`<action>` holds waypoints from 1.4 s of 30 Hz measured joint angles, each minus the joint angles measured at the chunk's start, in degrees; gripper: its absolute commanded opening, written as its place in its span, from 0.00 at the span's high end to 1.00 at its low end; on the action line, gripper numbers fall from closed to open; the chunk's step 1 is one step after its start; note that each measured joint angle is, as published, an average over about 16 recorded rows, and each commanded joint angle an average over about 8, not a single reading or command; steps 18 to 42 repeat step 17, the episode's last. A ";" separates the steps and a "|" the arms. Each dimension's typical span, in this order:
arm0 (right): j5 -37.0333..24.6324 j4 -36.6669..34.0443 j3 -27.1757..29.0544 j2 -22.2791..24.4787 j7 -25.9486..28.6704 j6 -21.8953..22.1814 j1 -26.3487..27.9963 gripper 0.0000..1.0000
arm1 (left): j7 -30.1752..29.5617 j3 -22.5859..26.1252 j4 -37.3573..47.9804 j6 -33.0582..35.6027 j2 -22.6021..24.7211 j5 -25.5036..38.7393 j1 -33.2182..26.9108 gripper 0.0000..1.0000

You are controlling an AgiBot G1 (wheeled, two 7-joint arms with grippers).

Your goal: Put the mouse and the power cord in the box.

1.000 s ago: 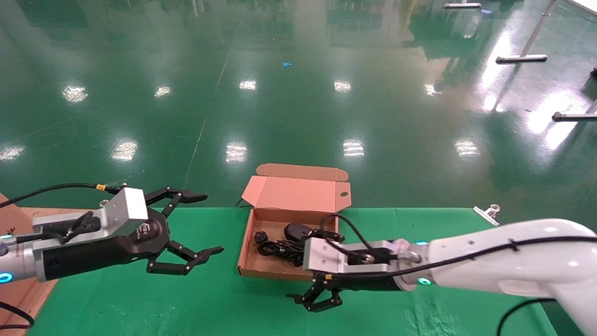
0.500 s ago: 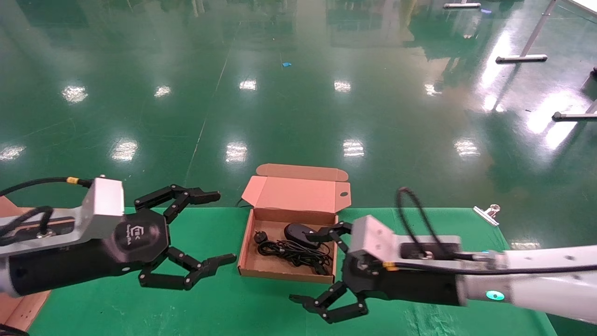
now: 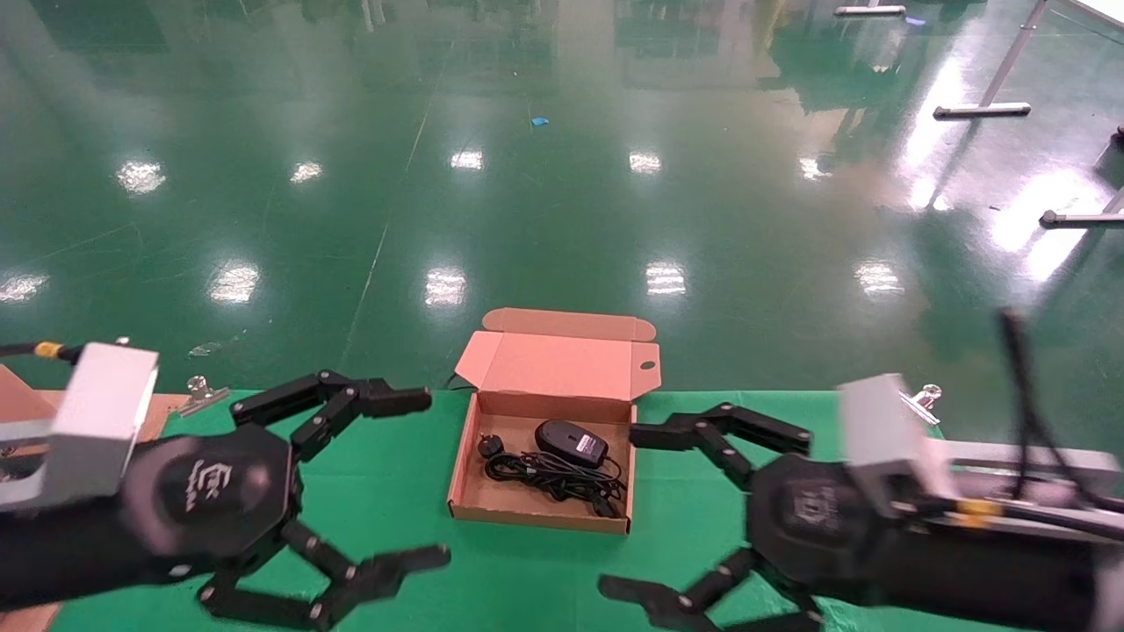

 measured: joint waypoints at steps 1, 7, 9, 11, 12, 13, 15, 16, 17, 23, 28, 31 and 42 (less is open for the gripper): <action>0.84 0.66 0.96 0.74 0.49 -0.74 -0.54 0.00 | -0.87 -0.60 -0.91 0.33 -0.22 -0.23 0.43 0.00; 5.15 4.07 5.92 4.52 2.96 -4.55 -3.29 0.00 | -5.23 -3.67 -5.58 2.01 -1.35 -1.39 2.66 0.00; 6.26 4.94 7.19 5.48 3.55 -5.53 -4.00 0.00 | -6.28 -4.45 -6.77 2.45 -1.64 -1.69 3.23 0.00; 7.04 5.55 8.07 6.16 3.98 -6.21 -4.50 0.00 | -7.03 -5.01 -7.60 2.76 -1.84 -1.91 3.63 0.00; 7.34 5.79 8.41 6.42 4.14 -6.47 -4.69 0.00 | -7.31 -5.22 -7.91 2.88 -1.92 -1.99 3.78 0.00; 7.62 6.01 8.74 6.67 4.29 -6.72 -4.87 0.00 | -7.59 -5.42 -8.22 2.99 -1.99 -2.06 3.93 0.00; 8.10 6.39 9.29 7.08 4.54 -7.15 -5.18 0.00 | -8.02 -5.76 -8.73 3.18 -2.12 -2.19 4.17 0.00; 8.28 6.53 9.49 7.24 4.62 -7.30 -5.29 0.00 | -8.16 -5.88 -8.91 3.25 -2.16 -2.24 4.26 0.00; 8.41 6.63 9.64 7.35 4.67 -7.42 -5.38 0.00 | -8.25 -5.97 -9.05 3.30 -2.19 -2.27 4.32 0.00; 8.41 6.63 9.64 7.35 4.67 -7.42 -5.38 0.00 | -8.25 -5.97 -9.05 3.30 -2.19 -2.27 4.32 0.00; 8.41 6.63 9.64 7.35 4.67 -7.42 -5.38 0.00 | -8.25 -5.97 -9.05 3.30 -2.19 -2.27 4.32 0.00; 8.41 6.63 9.64 7.35 4.67 -7.42 -5.38 0.00 | -8.25 -5.97 -9.05 3.30 -2.19 -2.27 4.32 0.00; 8.41 6.63 9.64 7.35 4.67 -7.42 -5.38 0.00 | -8.25 -5.97 -9.05 3.30 -2.19 -2.27 4.32 0.00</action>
